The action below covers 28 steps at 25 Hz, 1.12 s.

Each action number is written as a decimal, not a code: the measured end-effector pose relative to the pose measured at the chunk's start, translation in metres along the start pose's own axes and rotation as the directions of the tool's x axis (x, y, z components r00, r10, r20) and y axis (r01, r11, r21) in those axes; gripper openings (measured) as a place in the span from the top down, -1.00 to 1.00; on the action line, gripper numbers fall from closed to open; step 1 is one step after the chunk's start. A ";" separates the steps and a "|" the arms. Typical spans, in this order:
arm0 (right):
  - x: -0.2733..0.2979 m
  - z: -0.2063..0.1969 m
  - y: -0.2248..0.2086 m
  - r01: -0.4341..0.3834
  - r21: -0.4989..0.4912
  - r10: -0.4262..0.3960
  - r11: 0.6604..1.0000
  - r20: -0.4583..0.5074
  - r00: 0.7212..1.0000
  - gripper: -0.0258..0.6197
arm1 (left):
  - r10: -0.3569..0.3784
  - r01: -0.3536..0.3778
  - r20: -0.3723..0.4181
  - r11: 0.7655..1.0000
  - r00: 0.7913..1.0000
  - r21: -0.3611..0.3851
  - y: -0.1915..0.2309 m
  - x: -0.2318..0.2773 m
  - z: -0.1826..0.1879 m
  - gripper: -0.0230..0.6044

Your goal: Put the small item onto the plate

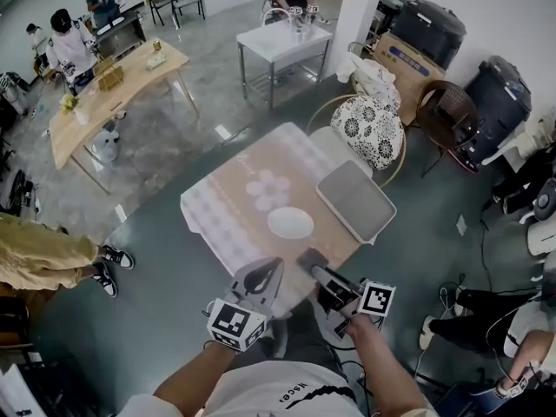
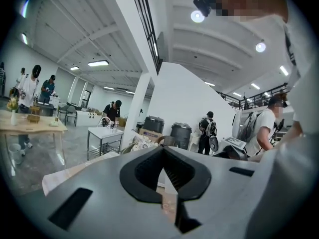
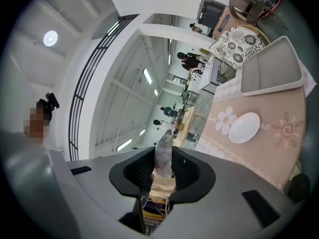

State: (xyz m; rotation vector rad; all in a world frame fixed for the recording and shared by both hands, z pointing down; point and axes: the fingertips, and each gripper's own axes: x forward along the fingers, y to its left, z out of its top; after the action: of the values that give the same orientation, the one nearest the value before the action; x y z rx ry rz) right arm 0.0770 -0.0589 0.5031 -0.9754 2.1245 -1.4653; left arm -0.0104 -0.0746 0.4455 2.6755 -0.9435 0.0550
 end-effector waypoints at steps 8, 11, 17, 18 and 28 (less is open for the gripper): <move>0.063 0.041 -0.087 0.013 0.040 -0.007 0.999 -0.159 0.987 0.59 | 0.083 -0.085 -0.064 0.996 0.994 -0.022 0.058 0.072 -0.016 0.91; 0.087 0.054 -0.125 0.023 0.052 -0.012 0.998 -0.200 0.980 0.59 | 0.114 -0.118 -0.083 0.992 0.990 -0.037 0.082 0.101 -0.027 0.91; 0.108 0.043 -0.207 0.150 0.142 -0.103 0.979 -0.292 0.951 0.59 | 0.165 -0.180 -0.148 0.980 0.975 -0.089 0.109 0.132 -0.058 0.91; 0.112 0.041 -0.217 0.161 0.146 -0.111 0.976 -0.306 0.945 0.59 | 0.173 -0.188 -0.154 0.977 0.973 -0.095 0.114 0.137 -0.063 0.91; 0.134 0.024 -0.274 0.227 0.181 -0.143 0.957 -0.389 0.910 0.59 | 0.185 -0.216 -0.217 0.968 0.958 -0.130 0.141 0.171 -0.119 0.91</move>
State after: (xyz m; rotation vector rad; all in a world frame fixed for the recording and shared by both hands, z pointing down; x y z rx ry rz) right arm 0.0900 -0.2302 0.7565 -0.8903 2.0916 -2.0791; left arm 0.0441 -0.2471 0.6200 2.3735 -1.1012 0.2844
